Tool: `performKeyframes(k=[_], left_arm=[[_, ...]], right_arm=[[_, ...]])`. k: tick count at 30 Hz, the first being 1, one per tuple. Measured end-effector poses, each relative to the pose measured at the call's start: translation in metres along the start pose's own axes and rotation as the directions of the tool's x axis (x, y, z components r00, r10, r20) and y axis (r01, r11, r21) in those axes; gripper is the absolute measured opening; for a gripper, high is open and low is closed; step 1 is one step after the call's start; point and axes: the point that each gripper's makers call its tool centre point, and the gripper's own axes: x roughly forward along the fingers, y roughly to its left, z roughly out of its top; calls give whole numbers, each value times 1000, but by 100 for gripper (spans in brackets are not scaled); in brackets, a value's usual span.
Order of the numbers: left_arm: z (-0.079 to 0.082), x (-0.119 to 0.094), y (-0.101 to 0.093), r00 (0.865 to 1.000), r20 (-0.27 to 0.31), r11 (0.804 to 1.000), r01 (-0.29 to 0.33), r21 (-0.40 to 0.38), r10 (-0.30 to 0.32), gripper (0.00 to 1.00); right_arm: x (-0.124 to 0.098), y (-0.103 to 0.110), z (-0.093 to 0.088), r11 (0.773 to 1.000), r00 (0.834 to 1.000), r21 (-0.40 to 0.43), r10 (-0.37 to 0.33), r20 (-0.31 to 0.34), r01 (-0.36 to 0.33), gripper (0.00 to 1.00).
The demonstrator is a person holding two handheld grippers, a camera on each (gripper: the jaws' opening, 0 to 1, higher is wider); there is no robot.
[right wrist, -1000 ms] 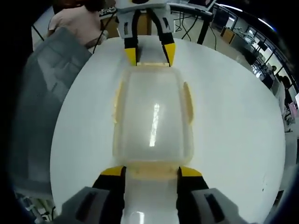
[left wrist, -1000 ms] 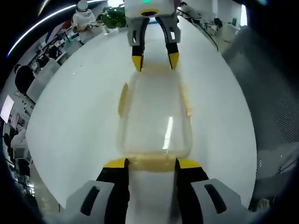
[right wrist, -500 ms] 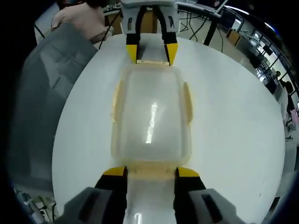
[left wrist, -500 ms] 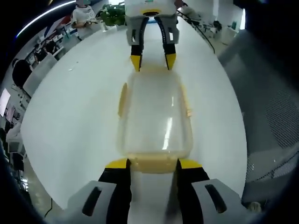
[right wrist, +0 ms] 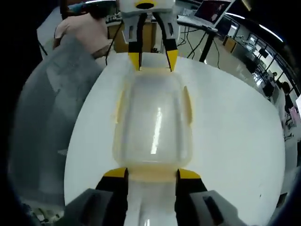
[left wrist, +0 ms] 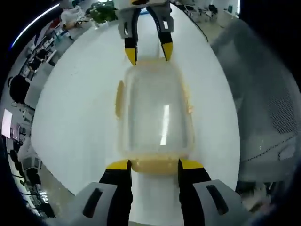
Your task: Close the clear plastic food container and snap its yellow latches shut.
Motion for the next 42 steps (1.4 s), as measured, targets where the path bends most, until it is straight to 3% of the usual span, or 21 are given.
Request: performKeyframes(k=[4,16,27,34,42], left_arm=[[9,-20,19,1000,14,1000,-13,8,13,35],[33,-12,14,998,57,1000,-4,-13,5,35],[53,-16,25,998,66,1000,-22,-9,23,35],[61,-12,21,996,86,999,-12,-32,15,35],[79,-4,25,995,97,1000,-11,-26,13,35]], right_arm=[[-24,-18,6,999,997,25,-42,66,41,36],[-58,-15,-10,998,998,-17,-55,41,55,36],[-77,-21,-21,997,996,-13,-77,41,77,36],[-77,-19,-30,997,997,-20,-67,39,68,36],[-84,-21,-50,998,997,-10,-67,38,68,36]])
